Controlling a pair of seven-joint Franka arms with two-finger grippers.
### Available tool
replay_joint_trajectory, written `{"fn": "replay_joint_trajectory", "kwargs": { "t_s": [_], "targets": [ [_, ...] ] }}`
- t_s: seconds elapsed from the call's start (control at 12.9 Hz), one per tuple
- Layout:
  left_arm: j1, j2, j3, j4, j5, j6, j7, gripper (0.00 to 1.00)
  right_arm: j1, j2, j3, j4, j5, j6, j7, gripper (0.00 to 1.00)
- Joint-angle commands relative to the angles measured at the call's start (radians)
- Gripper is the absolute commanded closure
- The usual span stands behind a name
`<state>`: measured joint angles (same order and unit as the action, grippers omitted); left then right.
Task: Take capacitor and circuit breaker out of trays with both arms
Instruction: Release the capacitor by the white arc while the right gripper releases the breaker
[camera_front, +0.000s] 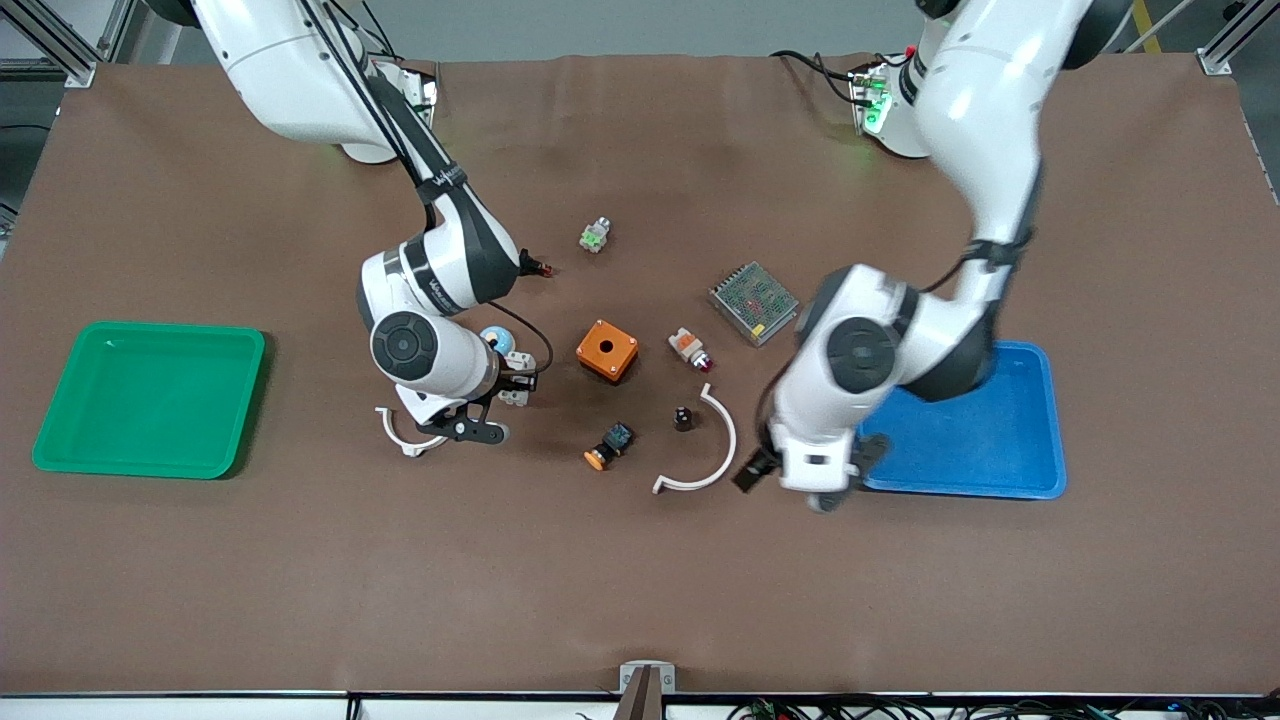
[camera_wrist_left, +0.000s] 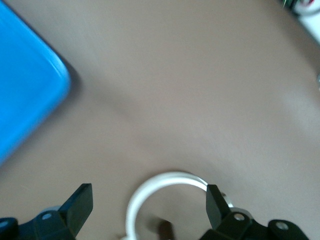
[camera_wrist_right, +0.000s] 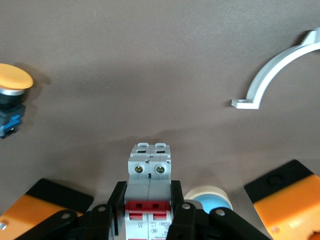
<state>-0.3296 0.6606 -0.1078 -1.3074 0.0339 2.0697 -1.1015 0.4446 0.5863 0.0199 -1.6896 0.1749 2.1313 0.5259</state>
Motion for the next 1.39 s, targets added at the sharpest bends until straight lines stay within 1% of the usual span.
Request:
{"fn": "replay_joint_trajectory", "kwargs": {
  "t_s": [0.0,0.15,0.31,0.39,0.46,0.54,0.7,0.85,1.01,1.16,1.32],
  "targets": [
    [0.085,-0.105,0.008,-0.033,0.012,-0.135,0.231,0.00,0.014,0.018,-0.008,0.007,0.023,0.022,0.010,0.76],
    [0.157,-0.153,0.016,-0.036,0.015,-0.155,0.380,0.00,0.013,0.029,-0.008,0.008,0.021,0.025,0.009,0.75],
    [0.217,-0.191,0.013,-0.038,0.069,-0.193,0.477,0.00,0.013,0.032,-0.008,0.008,0.021,0.027,0.009,0.73],
    [0.225,-0.205,0.014,-0.036,0.104,-0.204,0.512,0.00,0.013,0.030,-0.008,0.008,0.021,0.018,0.013,0.58],
    [0.230,-0.225,0.014,-0.036,0.115,-0.224,0.522,0.00,0.013,0.030,-0.008,0.010,0.021,0.009,0.031,0.22],
    [0.251,-0.239,0.013,-0.036,0.119,-0.249,0.531,0.00,0.013,0.021,-0.008,0.010,0.020,0.006,0.054,0.00],
    [0.271,-0.275,0.014,-0.041,0.120,-0.276,0.609,0.00,0.011,-0.034,-0.009,0.025,0.018,-0.101,0.062,0.00],
    [0.314,-0.315,0.008,-0.044,0.120,-0.301,0.681,0.00,-0.003,-0.136,-0.014,0.025,0.012,-0.230,0.054,0.00],
    [0.323,-0.349,0.013,-0.046,0.120,-0.385,0.732,0.00,-0.049,-0.239,-0.017,0.016,0.012,-0.353,0.046,0.00],
    [0.351,-0.386,0.005,-0.059,0.116,-0.396,0.755,0.00,-0.098,-0.354,-0.017,-0.008,0.011,-0.450,0.011,0.00],
    [0.357,-0.423,0.005,-0.072,0.113,-0.413,0.784,0.00,-0.177,-0.452,-0.017,-0.048,0.011,-0.513,-0.102,0.00]
  ]
}}
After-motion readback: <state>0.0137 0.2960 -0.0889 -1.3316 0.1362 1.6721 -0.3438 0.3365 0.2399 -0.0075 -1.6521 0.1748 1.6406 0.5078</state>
